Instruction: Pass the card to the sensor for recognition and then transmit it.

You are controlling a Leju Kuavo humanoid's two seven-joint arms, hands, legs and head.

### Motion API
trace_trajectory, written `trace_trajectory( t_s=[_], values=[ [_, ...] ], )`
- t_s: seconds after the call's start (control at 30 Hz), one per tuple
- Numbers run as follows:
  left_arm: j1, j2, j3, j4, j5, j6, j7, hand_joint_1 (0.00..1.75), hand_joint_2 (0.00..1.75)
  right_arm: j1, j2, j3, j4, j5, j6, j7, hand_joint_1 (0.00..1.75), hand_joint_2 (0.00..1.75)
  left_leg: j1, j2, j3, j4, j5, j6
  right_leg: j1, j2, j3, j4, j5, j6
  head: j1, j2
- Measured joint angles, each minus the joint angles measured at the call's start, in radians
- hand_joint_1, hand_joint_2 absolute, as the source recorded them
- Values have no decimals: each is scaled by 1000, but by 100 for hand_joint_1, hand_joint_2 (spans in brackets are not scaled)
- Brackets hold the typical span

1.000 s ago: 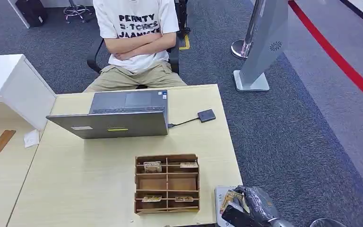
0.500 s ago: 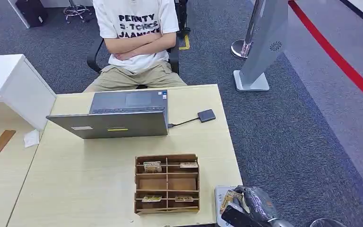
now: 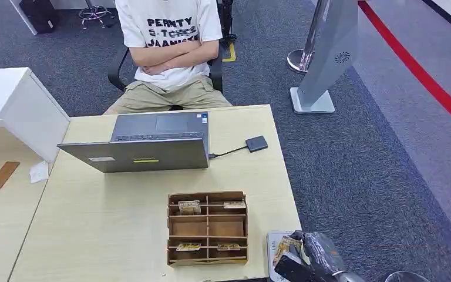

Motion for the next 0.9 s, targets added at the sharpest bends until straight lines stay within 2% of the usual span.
trace_trajectory(
  t_s=[0.9],
  values=[
    [0, 0, 0, 0, 0, 3, 1, 0, 0, -1, 0, 3, 3, -2, -3, 0, 175, 175, 0, 0, 0, 0, 0, 0, 0, 0, 0, 0, 0, 0, 0, 0]
  ],
)
